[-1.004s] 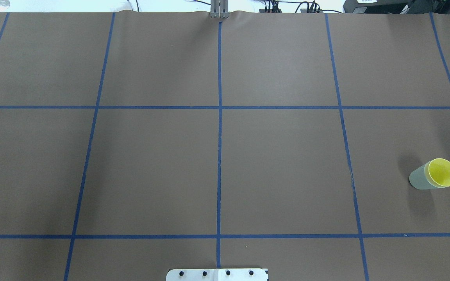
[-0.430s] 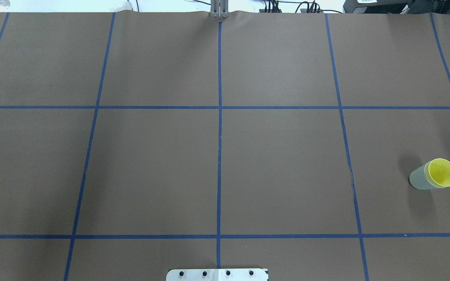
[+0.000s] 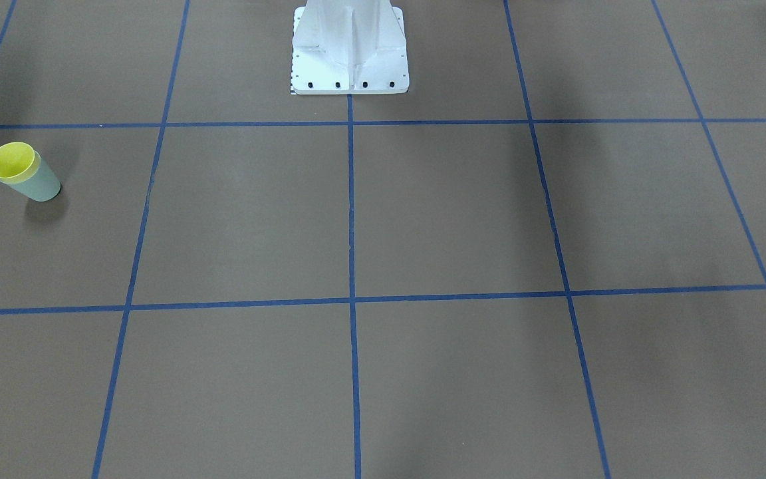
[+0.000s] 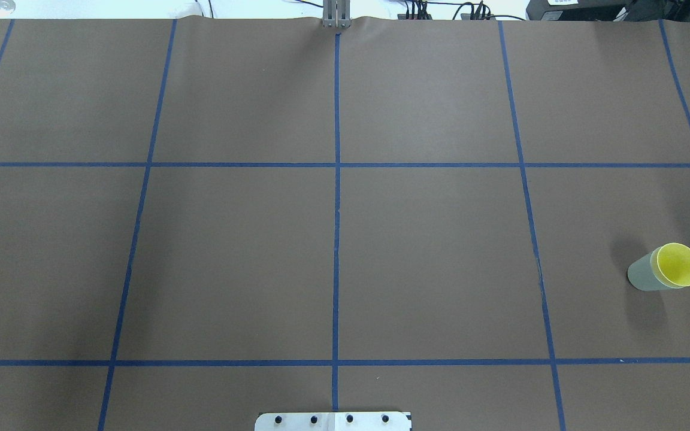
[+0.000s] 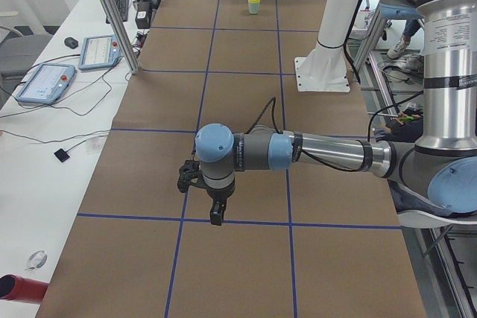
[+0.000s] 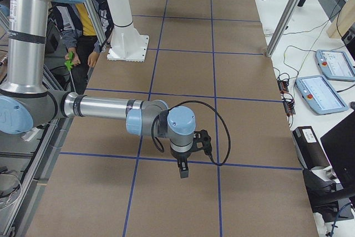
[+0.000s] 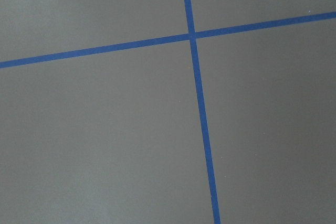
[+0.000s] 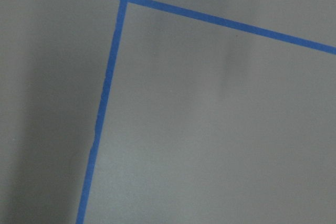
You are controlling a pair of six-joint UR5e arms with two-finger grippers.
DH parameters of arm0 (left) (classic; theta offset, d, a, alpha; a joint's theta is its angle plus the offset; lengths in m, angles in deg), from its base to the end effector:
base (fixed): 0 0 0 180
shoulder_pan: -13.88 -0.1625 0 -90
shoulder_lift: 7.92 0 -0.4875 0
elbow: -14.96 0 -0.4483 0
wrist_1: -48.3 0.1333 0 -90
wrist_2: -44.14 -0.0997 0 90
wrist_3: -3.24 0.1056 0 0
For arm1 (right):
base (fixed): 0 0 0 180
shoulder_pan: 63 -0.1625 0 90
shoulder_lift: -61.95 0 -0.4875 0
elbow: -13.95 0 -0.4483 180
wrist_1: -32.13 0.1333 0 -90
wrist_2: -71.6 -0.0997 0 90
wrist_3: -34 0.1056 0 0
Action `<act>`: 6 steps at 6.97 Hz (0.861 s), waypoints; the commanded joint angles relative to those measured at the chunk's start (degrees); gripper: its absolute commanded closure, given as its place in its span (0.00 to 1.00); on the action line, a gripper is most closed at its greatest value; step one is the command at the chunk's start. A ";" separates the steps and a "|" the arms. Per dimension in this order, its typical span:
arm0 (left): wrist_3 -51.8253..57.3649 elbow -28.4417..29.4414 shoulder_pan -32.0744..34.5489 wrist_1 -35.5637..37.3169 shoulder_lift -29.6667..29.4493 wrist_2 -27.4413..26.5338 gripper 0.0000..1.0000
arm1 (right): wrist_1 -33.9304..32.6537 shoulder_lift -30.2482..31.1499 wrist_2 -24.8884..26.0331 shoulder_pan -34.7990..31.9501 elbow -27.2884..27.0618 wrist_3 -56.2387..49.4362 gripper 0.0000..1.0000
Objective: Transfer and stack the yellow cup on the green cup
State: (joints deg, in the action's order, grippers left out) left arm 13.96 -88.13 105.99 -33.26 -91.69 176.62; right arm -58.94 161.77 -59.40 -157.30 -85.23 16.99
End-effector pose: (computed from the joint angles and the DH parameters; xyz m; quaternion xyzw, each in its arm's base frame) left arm -0.0800 -0.4871 0.6742 0.0277 0.3614 0.0650 0.9297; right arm 0.0985 -0.4563 0.7305 0.0510 -0.3467 -0.0985 0.9314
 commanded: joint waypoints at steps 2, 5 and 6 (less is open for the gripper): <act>0.00 0.43 0.00 0.08 0.01 -0.02 0.00 | 0.01 -0.15 -1.09 0.00 -1.02 0.40 0.00; 0.00 -0.09 0.00 -0.10 0.88 0.06 0.00 | 0.01 -0.07 -1.53 0.00 -1.28 0.40 0.00; 0.00 -0.09 0.00 -0.10 0.88 0.06 0.00 | 0.10 -0.06 -1.53 0.00 -1.28 0.40 0.00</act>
State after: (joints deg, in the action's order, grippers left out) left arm 13.96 -88.17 105.99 -33.33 -90.89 176.67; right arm -58.92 161.66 -60.90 -157.30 -86.52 17.39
